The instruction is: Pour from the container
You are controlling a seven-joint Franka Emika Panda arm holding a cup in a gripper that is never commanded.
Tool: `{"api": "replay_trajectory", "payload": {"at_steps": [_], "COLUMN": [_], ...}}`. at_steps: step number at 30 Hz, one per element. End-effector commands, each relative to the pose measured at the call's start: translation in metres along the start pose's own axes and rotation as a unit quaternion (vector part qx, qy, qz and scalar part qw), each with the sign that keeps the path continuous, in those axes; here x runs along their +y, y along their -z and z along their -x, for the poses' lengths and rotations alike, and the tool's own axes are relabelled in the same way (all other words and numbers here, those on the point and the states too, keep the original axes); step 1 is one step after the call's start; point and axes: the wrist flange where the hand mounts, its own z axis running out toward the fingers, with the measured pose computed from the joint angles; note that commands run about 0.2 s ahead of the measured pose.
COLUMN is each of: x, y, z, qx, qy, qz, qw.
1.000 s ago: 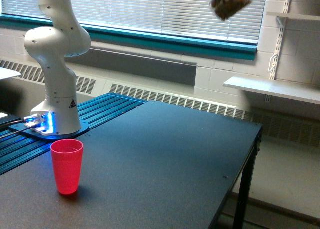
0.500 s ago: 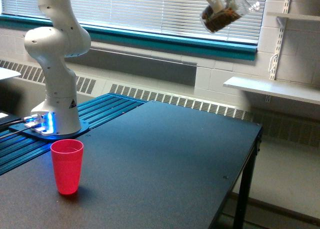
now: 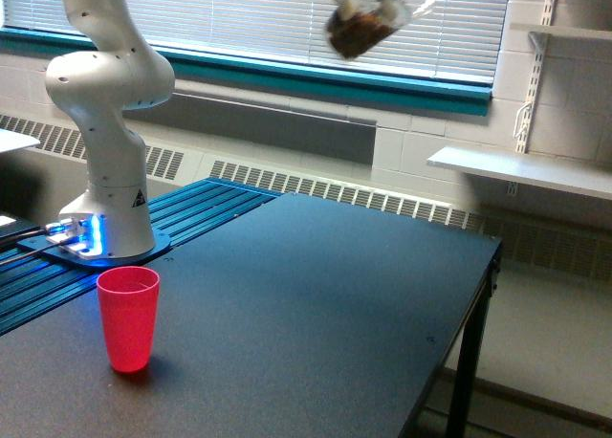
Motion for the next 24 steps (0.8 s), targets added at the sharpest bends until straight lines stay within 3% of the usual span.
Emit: {"api": "replay_trajectory", "payload": {"at_steps": [1, 9, 24], "x": [0.041, 0.085, 0.158], "y": [-0.006, -0.005, -0.013], "z": [0.0, -0.002, 0.005], "qx": [0.002, 0.006, 0.012], "qy": [-0.066, -0.123, -0.226], "qz": [0.027, 0.044, 0.073], "qw": [0.9975, 0.9913, 0.9714]}}
